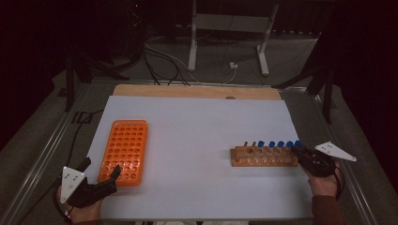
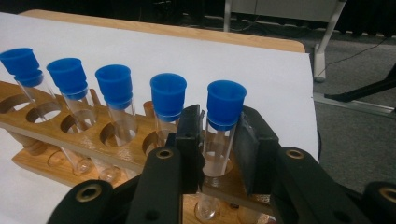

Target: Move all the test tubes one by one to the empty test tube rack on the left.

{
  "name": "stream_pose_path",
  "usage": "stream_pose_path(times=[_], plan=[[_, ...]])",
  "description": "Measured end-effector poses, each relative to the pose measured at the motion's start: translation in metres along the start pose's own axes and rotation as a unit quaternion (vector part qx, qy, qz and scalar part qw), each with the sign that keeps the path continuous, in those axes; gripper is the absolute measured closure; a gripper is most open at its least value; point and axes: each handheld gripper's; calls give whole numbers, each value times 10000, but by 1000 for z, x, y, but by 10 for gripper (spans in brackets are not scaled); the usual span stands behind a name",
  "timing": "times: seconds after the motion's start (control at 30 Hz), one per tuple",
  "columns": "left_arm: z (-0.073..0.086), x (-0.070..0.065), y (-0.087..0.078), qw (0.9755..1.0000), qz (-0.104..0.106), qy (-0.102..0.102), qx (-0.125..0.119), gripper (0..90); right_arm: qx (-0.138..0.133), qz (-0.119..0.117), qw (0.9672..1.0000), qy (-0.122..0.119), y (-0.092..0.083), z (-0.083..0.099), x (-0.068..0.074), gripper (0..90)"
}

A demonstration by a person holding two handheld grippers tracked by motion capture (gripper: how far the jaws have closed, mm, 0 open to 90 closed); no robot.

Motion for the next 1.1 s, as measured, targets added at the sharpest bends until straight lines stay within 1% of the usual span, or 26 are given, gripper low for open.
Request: stream_pose_path(times=[0.13,0.2,0.27,0.37,0.43,0.47,0.5,0.57,0.67,0.93,0.97,1.1], plan=[[0,0,0,10000,1,2,-3,7,-7,30,10000,13,2,1,0,722],[0,0,0,10000,3,1,1,7,-21,50,10000,0,2,2,1,760],[0,0,0,10000,2,4,0,7,-28,31,10000,10,2,2,1,764],[0,0,0,10000,1,-1,2,7,-45,18,10000,16,1,2,2,766],[0,0,0,10000,1,-2,4,7,-136,17,9999,36,-3,1,1,767],[0,0,0,10000,5,-2,8,7,-136,17,9999,36,-3,1,1,767],[0,0,0,10000,-1,0,13,7,-202,24,9998,12,-7,-1,2,767],[0,0,1,10000,4,0,14,7,-225,21,9997,5,-9,-3,2,767],[0,-1,1,10000,4,17,26,7,-356,42,9993,-44,-16,-11,3,768],[0,-1,1,10000,24,37,60,7,-526,79,9985,-92,-26,-23,5,769],[0,-1,2,10000,31,28,60,7,-592,100,9981,-118,-30,-27,7,769],[0,-2,3,9999,68,75,105,7,-658,119,9975,-231,-34,-33,10,770]])
Point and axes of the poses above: each handheld gripper's, and its own axes: y roughly forward along the jaws, z roughly out of its underside, x roughly to its left, and after that the axes turned 3 degrees about x, right-handed
